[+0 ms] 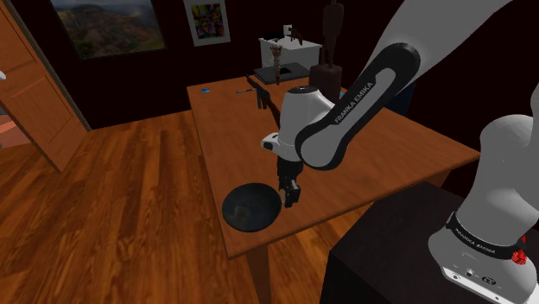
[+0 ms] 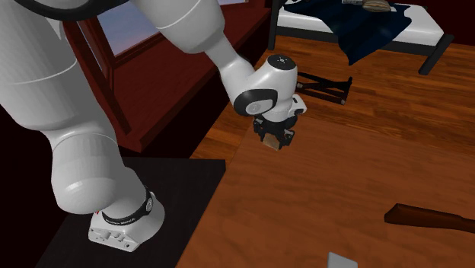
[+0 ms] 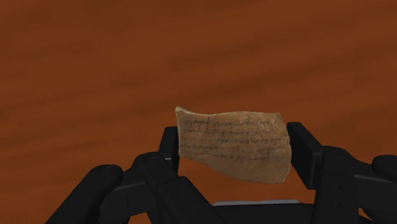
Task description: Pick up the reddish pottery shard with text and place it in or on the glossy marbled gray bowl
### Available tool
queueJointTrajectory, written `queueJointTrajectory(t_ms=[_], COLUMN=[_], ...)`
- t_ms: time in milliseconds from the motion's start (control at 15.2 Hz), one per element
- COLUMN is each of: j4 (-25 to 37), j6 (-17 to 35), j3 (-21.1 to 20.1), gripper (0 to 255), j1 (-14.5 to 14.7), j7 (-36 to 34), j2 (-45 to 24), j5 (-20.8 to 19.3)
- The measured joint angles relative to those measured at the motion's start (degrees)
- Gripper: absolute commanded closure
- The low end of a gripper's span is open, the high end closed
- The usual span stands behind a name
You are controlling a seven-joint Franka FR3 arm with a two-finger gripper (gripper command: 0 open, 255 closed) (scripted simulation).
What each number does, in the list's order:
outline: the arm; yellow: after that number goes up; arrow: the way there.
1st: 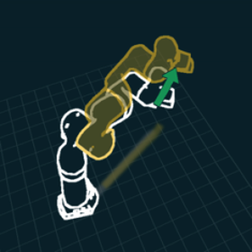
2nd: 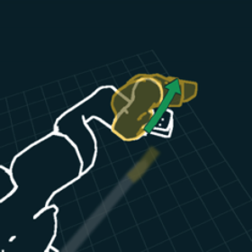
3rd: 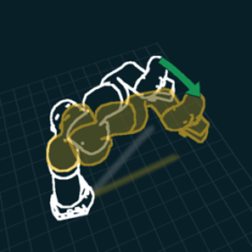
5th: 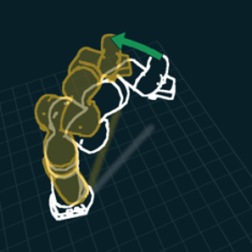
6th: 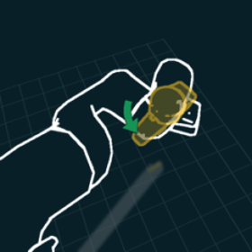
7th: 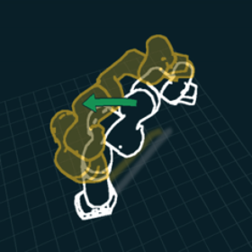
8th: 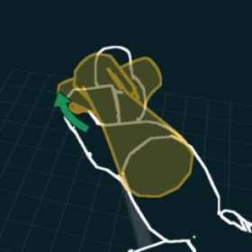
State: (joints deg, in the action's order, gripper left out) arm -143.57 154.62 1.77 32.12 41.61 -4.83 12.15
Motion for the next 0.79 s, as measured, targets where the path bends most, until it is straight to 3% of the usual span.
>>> queueJointTrajectory(t_ms=[792], j4=[0.92], j6=[-8.10], j3=[0.39], gripper=[255], j1=[-0.10], j7=[-2.57], j2=[6.94], j5=[-2.96])
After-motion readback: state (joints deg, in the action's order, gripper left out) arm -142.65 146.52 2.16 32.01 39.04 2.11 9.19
